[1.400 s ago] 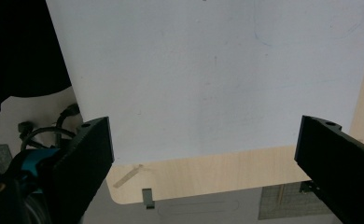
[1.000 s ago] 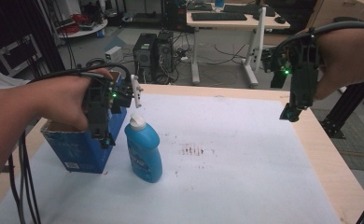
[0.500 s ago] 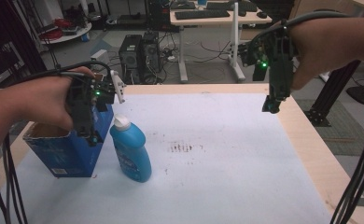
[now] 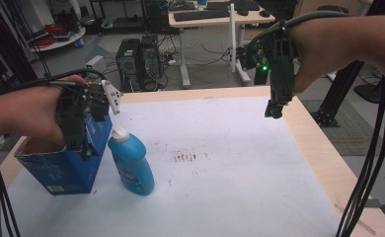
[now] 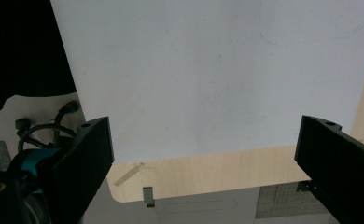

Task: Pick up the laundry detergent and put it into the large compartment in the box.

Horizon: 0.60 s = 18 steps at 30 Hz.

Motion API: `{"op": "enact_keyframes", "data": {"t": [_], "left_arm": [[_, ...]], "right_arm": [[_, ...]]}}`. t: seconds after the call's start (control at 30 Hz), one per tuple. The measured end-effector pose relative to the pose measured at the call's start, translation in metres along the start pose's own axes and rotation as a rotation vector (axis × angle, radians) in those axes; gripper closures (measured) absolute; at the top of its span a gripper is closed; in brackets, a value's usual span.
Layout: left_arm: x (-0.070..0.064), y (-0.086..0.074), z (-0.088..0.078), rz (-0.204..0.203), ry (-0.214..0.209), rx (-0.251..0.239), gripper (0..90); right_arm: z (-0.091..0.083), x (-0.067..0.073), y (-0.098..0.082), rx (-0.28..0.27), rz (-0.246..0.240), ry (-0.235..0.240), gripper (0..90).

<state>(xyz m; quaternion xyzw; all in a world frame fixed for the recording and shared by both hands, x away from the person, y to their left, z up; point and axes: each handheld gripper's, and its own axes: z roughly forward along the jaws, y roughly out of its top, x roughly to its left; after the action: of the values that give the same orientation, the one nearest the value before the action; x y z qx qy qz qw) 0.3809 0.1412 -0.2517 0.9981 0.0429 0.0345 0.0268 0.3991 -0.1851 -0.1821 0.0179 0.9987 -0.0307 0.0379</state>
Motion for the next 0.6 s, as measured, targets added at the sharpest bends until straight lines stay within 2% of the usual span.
{"op": "enact_keyframes", "data": {"t": [0.2,0.37,0.47,0.5,0.6], "left_arm": [[-0.001,-0.002,-0.011,0.021,0.026,-0.025,2.5],[-0.001,0.000,-0.027,0.071,0.048,-0.032,2.5],[-0.001,0.003,-0.030,0.088,0.050,-0.035,2.4],[-0.001,0.007,-0.032,0.113,0.047,-0.039,2.4],[-0.002,0.012,-0.032,0.154,0.037,-0.042,2.4]], "right_arm": [[0.001,-0.001,-0.002,-0.007,0.000,-0.005,3.6],[0.003,-0.004,-0.003,-0.006,-0.009,-0.008,3.6],[0.003,-0.003,-0.003,-0.009,-0.009,-0.009,3.6],[0.003,-0.002,-0.003,-0.010,-0.011,-0.010,3.6],[0.002,-0.001,-0.004,-0.011,0.002,-0.012,3.5]]}}
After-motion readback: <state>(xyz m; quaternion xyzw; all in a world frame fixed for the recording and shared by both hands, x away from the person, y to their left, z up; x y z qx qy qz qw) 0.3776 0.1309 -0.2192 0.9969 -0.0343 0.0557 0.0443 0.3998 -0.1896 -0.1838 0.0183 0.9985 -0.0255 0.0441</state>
